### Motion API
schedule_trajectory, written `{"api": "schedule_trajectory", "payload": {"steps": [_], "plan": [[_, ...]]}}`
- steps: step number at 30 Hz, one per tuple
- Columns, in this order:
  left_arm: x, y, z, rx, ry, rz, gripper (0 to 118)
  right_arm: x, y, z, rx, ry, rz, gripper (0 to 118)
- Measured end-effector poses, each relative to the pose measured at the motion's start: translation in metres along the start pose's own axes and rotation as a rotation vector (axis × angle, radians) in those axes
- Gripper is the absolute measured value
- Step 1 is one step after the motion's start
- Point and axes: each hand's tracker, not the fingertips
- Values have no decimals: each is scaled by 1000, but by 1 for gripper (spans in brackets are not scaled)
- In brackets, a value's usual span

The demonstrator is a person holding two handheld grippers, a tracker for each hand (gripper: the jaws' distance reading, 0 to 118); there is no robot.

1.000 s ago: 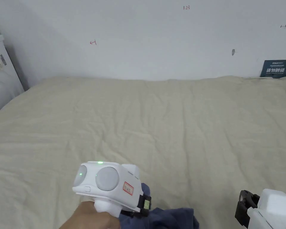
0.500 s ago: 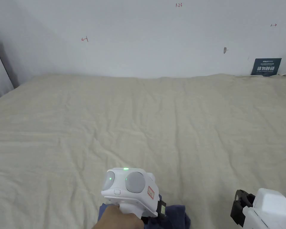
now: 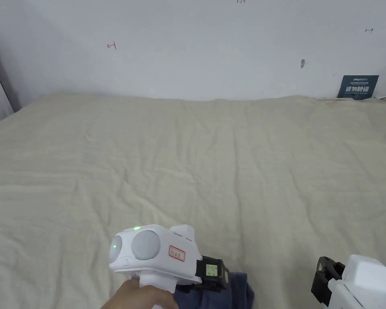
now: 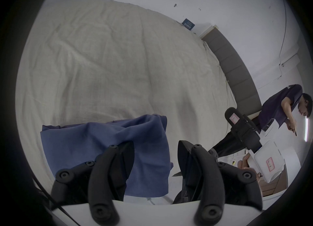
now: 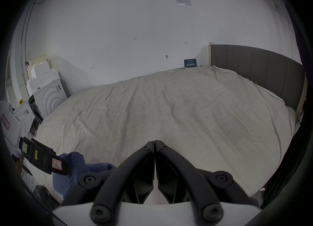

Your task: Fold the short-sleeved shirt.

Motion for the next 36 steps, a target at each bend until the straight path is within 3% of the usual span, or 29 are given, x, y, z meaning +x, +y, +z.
{"api": "schedule_trajectory", "payload": {"steps": [7, 14, 24, 30, 36], "plan": [[-31, -12, -10, 28, -76, 40, 14, -2, 1, 2, -1, 1, 10, 1], [-44, -15, -58, 3, -216, 105, 13, 1, 1, 2, -3, -7, 10, 1], [-36, -20, -104, -44, -162, 114, 9, 4, 0, 2, -17, -20, 20, 1], [-44, -14, -63, -9, -228, 138, 9, 4, 4, 3, -13, -17, 34, 1], [-77, -14, 29, 210, -232, 89, 12, 0, 9, 1, -7, -7, 43, 1]]}}
